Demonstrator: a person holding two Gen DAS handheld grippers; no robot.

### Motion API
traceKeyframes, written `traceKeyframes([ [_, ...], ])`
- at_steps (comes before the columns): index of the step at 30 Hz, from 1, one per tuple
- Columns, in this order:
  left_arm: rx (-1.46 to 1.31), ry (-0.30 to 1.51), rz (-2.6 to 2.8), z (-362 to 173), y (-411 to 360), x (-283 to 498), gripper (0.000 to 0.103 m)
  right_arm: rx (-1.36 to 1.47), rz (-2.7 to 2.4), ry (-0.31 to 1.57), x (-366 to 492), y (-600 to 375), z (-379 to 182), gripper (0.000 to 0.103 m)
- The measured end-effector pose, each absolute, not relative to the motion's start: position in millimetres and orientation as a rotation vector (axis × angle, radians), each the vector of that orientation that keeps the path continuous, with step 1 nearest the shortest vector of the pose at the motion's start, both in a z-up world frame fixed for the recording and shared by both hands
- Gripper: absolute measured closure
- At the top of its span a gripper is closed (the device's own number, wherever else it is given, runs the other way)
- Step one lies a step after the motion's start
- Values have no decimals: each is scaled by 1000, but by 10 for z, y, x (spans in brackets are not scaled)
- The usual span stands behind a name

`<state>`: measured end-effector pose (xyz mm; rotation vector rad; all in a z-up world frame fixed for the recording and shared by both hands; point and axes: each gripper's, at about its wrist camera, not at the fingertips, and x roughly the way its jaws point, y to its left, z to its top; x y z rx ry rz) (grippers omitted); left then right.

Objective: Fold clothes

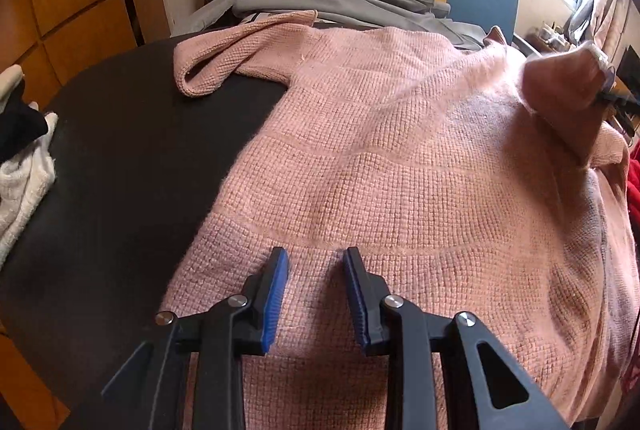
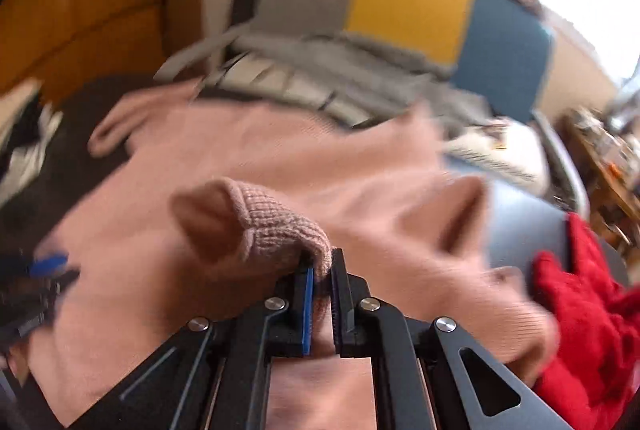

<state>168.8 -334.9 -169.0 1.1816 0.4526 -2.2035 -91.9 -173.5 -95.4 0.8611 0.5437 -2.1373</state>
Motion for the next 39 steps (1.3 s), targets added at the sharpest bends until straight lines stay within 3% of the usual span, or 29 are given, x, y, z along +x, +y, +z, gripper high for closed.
traceKeyframes([
  [7,1185,436,-2190,-1689,-3320,1686,74,895,-2555,306,-1970,-552,-335,96],
  [13,1190,396,-2172,-1695,-3291,1657,74,1075,-2807,75,-2656,522,-359,96],
  [16,1192,380,-2165,-1695,-3278,1644,74,1192,-2811,-140,-2829,966,-494,89],
  [20,1187,368,-2164,-1703,-3267,1641,74,1160,-2738,-385,-2506,1269,-634,65],
  [21,1185,365,-2164,-1707,-3264,1641,74,1138,-2702,-399,-2372,1269,-648,52],
  [24,1177,354,-2167,-1720,-3250,1644,74,1092,-2543,-390,-1792,1193,-740,31],
  [30,1158,336,-2179,-1723,-3224,1665,74,1362,-2167,-197,-693,849,-1336,30],
  [33,1153,342,-2194,-1716,-3235,1687,74,1437,-2103,-189,-352,813,-1557,30],
  [38,1154,335,-2213,-1710,-3242,1698,74,1433,-2131,-85,-23,677,-1784,31],
  [39,1151,326,-2218,-1712,-3234,1702,73,1416,-2154,-21,30,629,-1793,36],
])
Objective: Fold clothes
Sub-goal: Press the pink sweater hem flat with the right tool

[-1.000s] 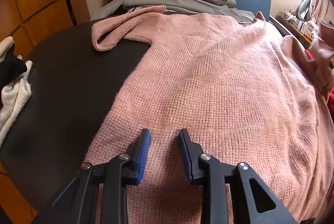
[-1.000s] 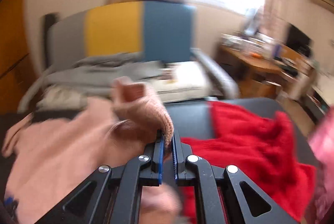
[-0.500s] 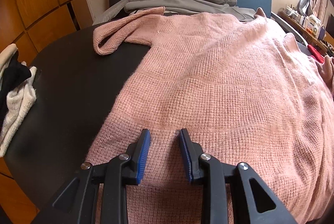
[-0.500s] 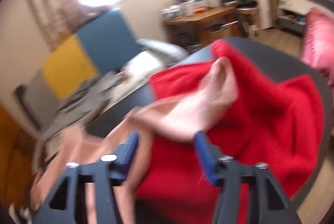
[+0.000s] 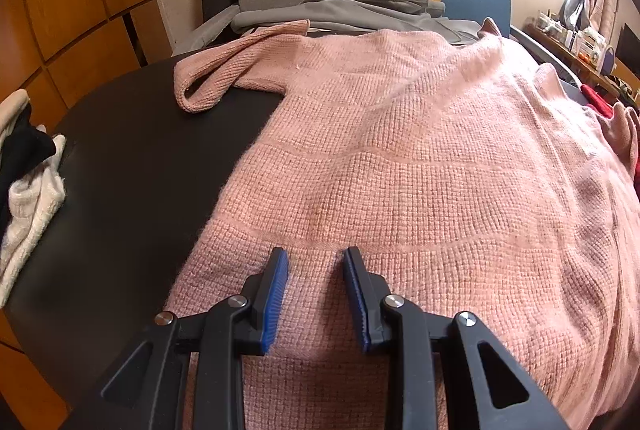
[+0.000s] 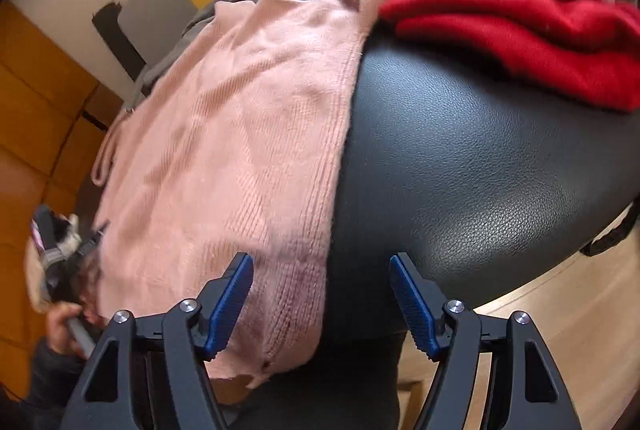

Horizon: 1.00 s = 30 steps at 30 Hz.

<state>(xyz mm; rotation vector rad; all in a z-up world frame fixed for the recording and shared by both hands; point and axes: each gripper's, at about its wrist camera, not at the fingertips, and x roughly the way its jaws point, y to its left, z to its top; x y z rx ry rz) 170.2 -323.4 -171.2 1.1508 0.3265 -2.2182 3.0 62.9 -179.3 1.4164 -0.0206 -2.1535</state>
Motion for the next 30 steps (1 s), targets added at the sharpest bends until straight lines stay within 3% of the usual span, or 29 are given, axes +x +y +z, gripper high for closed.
traceKeyframes([
  [1,1145,317,-2224,-1717,-3222,1711,73,1399,-2175,48,82,580,-1800,40],
  [2,1137,309,-2230,-1724,-3210,1724,73,1374,-2197,152,130,490,-1811,53],
  [3,1129,306,-2235,-1729,-3202,1734,73,1346,-2216,260,177,395,-1822,57],
  [7,1095,303,-2246,-1745,-3179,1763,73,1285,-2260,422,317,329,-1798,67],
  [11,1101,308,-2244,-1735,-3182,1761,73,1272,-2312,563,313,337,-1788,84],
  [20,1168,394,-2220,-1702,-3274,1720,73,1334,-2389,650,105,604,-1879,85],
  [26,1222,462,-2206,-1675,-3335,1670,73,1348,-2440,583,-272,655,-1829,84],
  [30,1269,477,-2203,-1669,-3380,1584,72,1413,-2428,326,-714,751,-1735,84],
])
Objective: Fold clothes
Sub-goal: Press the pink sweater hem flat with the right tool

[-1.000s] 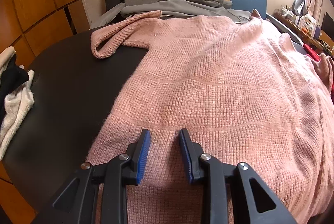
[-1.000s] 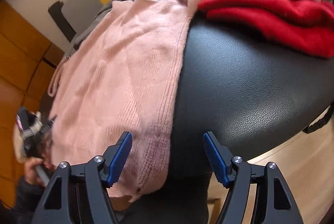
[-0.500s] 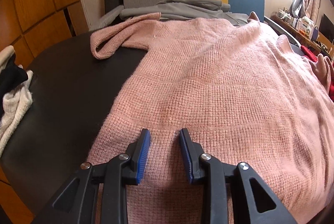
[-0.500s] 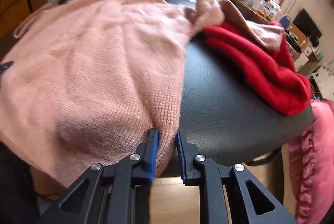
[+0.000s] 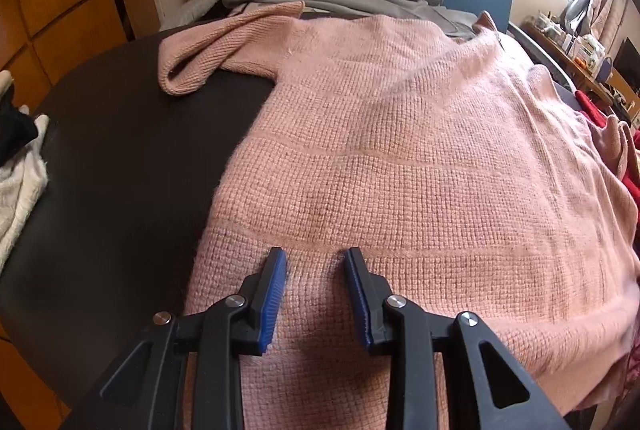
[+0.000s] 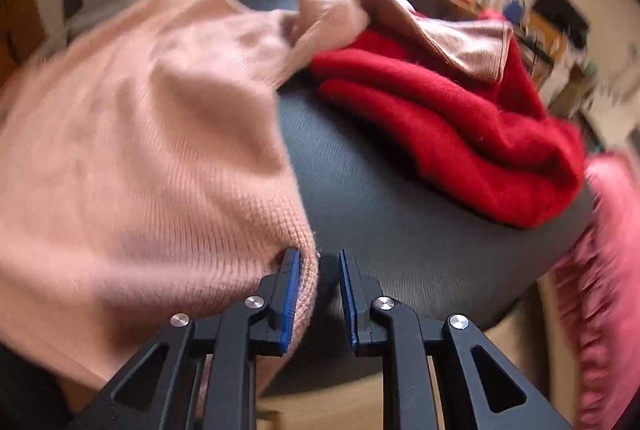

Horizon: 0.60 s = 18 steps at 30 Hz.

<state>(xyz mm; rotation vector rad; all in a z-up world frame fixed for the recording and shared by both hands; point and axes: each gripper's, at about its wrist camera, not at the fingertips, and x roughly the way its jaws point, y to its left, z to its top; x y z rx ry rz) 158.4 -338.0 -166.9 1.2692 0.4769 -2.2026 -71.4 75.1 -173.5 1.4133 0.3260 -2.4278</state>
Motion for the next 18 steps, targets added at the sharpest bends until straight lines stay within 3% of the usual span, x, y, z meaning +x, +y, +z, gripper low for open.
traceKeyframes([
  [5,1266,425,-2215,-1686,-3316,1589,71,1427,-2481,340,-843,852,-1602,84],
  [11,1216,406,-2271,-1631,-3281,1701,72,1216,-2257,190,-203,677,-1351,70],
  [18,1208,311,-2346,-1684,-3118,1877,72,1319,-2123,440,35,145,-1925,68],
])
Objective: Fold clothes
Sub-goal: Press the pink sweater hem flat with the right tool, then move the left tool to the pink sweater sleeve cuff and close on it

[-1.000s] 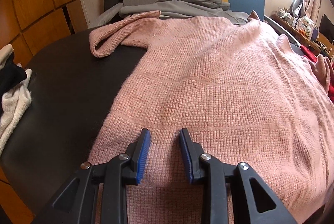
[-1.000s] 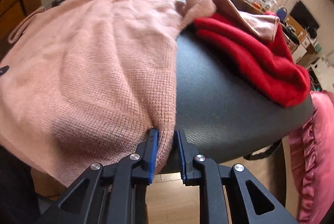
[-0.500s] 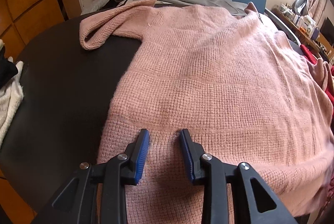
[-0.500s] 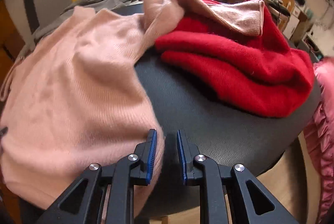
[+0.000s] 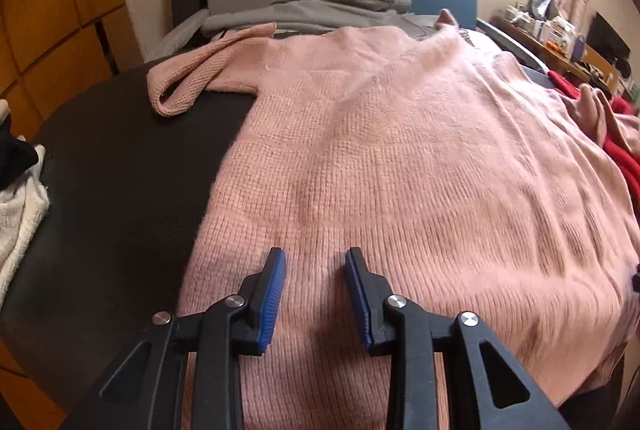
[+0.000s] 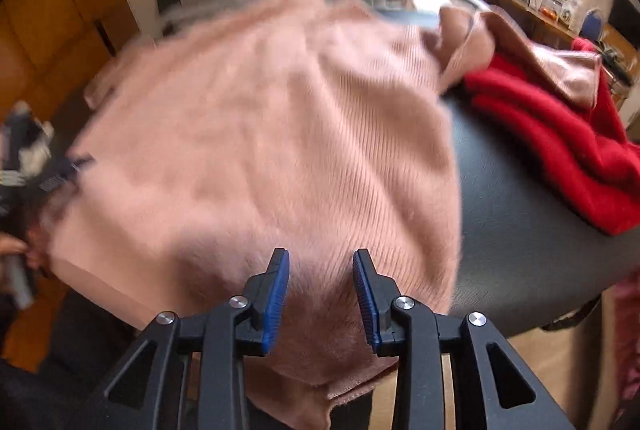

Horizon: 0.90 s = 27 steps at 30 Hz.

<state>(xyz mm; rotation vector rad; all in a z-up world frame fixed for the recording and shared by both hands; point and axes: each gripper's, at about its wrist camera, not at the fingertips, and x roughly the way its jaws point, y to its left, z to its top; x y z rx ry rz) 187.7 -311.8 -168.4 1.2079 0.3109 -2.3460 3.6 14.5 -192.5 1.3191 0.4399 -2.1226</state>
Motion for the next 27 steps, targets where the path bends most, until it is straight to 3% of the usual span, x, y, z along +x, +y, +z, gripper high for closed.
traceKeyframes([
  [4,1224,289,-2355,-1693,-3067,1961,71,1357,-2139,479,-15,306,-1967,53],
  [6,1238,304,-2348,-1682,-3050,1988,71,1373,-2144,496,-43,378,-1989,39],
  [12,1267,286,-2334,-1638,-2945,2031,71,1427,-2132,505,-148,484,-2017,34],
  [17,1205,329,-2367,-1351,-3049,1930,72,1308,-2126,337,-311,305,-1614,34],
  [19,1138,412,-2406,-1219,-3152,1839,72,1220,-2135,258,-440,68,-1461,33],
  [21,1110,427,-2417,-1158,-3212,1681,72,1173,-2148,199,-580,-248,-1399,24],
  [27,1201,381,-2382,-1383,-3265,1300,72,1169,-2088,195,-640,-1119,-1527,22],
])
